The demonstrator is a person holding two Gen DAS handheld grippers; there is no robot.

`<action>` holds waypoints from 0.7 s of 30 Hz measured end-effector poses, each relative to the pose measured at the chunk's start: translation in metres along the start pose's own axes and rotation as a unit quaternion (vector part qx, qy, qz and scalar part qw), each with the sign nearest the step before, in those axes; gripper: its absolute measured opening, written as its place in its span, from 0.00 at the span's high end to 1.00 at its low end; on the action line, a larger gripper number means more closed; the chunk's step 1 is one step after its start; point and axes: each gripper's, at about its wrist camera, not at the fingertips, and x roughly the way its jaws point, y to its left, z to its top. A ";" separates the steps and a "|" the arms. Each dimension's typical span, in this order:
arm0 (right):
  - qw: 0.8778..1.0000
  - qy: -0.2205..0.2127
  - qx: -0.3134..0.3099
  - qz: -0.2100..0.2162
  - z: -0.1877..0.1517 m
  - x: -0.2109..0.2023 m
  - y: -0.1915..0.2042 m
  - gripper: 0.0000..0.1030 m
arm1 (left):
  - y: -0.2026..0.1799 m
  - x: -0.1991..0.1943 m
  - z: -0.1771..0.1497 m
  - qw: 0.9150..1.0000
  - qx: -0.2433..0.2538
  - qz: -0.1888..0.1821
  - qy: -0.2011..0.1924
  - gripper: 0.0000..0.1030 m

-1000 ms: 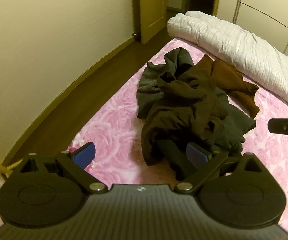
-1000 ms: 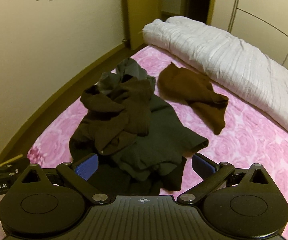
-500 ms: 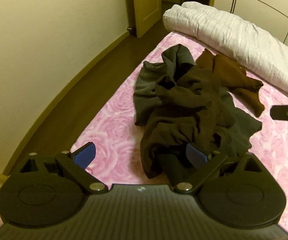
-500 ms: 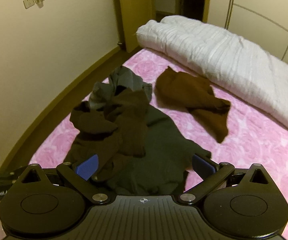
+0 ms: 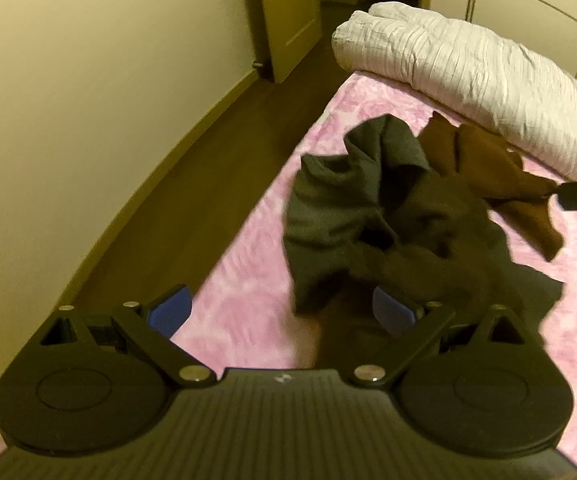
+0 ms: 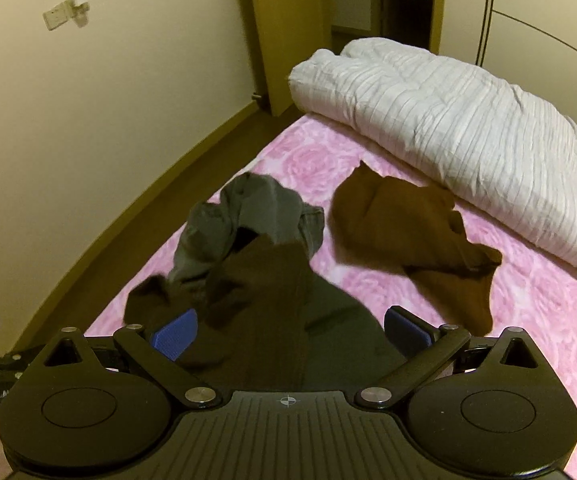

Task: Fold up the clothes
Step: 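Grasp the dark grey jeans in the pile with the right gripper and lift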

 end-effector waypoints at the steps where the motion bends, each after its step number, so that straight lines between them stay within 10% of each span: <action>1: 1.000 0.000 -0.003 -0.001 0.007 0.009 0.001 0.00 | 0.001 0.017 0.010 1.000 0.016 -0.006 -0.008 0.07; 7: 0.999 0.015 -0.036 -0.006 0.052 0.084 0.014 0.02 | -0.010 0.118 0.055 0.989 0.127 -0.066 -0.026 0.07; 18: 0.989 0.103 -0.110 -0.001 0.084 0.271 0.037 0.03 | -0.050 0.264 0.057 0.963 0.187 -0.192 0.014 0.09; 21: 0.985 0.127 -0.120 0.003 0.079 0.302 0.035 0.28 | -0.050 0.277 0.051 0.963 0.178 -0.204 0.014 0.26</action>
